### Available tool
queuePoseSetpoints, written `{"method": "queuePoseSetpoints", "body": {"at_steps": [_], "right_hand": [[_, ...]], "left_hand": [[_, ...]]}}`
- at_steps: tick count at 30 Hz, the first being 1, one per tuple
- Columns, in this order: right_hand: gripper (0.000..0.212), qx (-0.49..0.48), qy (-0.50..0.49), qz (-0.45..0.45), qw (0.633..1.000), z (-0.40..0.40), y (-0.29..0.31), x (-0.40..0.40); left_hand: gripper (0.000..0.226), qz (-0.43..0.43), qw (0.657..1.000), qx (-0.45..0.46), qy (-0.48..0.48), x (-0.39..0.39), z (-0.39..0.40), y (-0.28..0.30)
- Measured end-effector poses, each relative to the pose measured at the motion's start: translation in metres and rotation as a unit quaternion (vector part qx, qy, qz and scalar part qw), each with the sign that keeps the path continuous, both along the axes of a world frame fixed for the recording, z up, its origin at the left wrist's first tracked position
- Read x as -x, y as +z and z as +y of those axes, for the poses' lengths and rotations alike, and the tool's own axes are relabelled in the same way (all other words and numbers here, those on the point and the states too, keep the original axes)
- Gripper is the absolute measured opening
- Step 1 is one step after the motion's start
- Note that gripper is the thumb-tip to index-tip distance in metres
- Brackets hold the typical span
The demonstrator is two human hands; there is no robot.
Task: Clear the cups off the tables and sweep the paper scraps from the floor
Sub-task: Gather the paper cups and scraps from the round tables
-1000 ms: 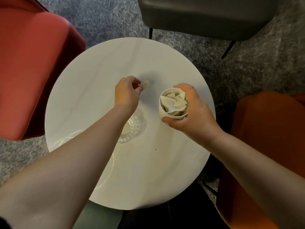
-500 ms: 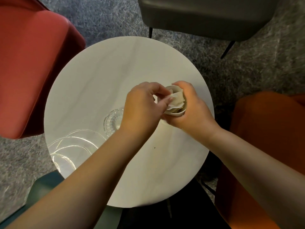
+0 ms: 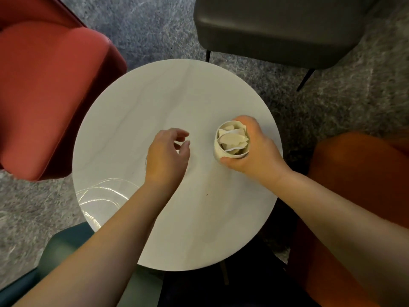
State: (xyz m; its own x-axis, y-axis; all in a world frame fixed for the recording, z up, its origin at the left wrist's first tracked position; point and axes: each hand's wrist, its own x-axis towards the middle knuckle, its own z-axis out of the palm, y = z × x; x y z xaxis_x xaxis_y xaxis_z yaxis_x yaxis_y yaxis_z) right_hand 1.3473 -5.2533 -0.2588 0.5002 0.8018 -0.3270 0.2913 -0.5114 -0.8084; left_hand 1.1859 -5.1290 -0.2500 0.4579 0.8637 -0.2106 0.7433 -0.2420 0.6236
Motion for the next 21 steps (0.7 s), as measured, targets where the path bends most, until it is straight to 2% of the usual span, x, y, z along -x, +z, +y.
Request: {"method": "queuePoseSetpoints", "body": {"at_steps": [6,11,21], "right_hand": [[0.086,-0.027,0.042,-0.008,0.999,-0.006,-0.003,0.002],[0.092,-0.033,0.032,-0.022,0.999,-0.015,-0.01,0.009],[0.08,-0.041,-0.05,0.016,0.998,-0.011,-0.033,0.023]], "left_hand": [[0.02,0.103,0.994,0.025,-0.003,0.046,-0.03,-0.013],[0.019,0.088,0.994,0.009,0.058,0.074,-0.06,-0.001],[0.02,0.091,0.993,0.015,0.073,0.104,-0.072,-0.009]]}}
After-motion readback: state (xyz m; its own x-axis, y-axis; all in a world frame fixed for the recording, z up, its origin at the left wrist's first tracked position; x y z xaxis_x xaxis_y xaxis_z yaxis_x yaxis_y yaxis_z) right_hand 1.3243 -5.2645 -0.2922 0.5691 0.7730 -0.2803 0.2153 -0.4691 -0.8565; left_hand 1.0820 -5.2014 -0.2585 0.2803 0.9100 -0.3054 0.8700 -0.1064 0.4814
